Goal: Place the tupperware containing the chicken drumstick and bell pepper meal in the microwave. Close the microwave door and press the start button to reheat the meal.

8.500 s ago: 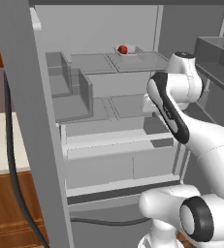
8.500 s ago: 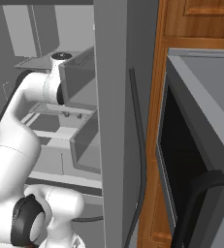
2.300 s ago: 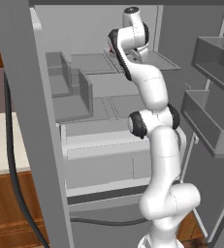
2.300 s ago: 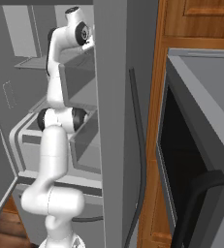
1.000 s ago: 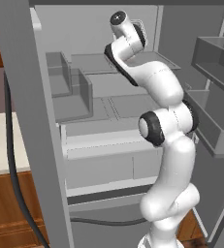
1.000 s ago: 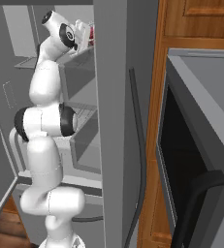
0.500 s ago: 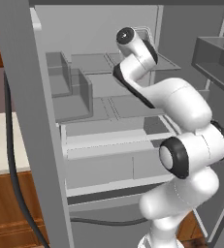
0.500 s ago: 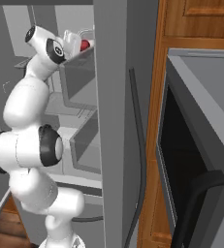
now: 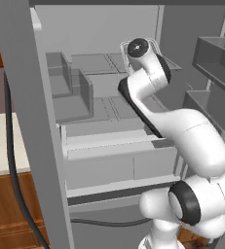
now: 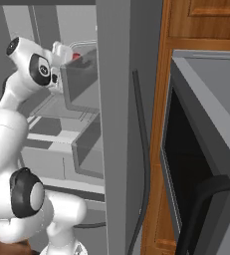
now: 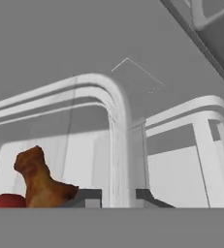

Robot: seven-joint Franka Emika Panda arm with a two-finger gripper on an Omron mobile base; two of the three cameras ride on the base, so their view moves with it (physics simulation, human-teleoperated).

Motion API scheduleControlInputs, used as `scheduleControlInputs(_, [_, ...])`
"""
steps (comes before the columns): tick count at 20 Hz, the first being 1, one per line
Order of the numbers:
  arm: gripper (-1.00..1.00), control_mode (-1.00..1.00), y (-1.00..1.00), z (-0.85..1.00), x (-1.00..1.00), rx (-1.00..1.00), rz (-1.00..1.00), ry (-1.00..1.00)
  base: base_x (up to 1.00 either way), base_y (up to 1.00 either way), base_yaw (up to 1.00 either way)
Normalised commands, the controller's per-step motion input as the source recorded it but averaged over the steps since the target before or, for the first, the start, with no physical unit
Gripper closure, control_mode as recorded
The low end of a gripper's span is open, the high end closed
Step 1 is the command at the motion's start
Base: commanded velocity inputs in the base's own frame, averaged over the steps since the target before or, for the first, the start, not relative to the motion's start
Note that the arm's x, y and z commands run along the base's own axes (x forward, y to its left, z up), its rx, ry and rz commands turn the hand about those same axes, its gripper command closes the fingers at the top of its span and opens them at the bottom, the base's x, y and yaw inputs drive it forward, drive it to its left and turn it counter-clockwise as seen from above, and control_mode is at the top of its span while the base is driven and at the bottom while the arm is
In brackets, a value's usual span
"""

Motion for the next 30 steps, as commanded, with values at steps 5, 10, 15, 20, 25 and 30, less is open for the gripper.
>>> scheduleControlInputs(5, [1.0, -1.0, 0.3, -0.3, -1.0, 0.0, 0.14, 0.02, 0.0, 0.0, 0.0])
scheduleControlInputs(10, [1.0, -1.0, 0.15, -0.33, -1.0, 0.0, 0.12, 0.02, 0.0, 0.0, 0.0])
scheduleControlInputs(15, [1.0, -1.0, 0.0, -0.1, -0.79, 0.0, 0.08, 0.04, 0.0, 0.0, 0.0])
scheduleControlInputs(20, [1.0, -1.0, -0.17, -0.05, -0.63, 0.03, 0.11, 0.0, 0.0, 0.0, 0.0])
scheduleControlInputs(25, [1.0, -1.0, -0.14, -0.07, -0.46, 0.03, 0.11, 0.01, 0.0, 0.0, 0.0])
scheduleControlInputs(30, [1.0, 1.0, 0.0, 0.0, -0.07, 0.01, 0.09, 0.01, 0.0, 0.0, 0.0])
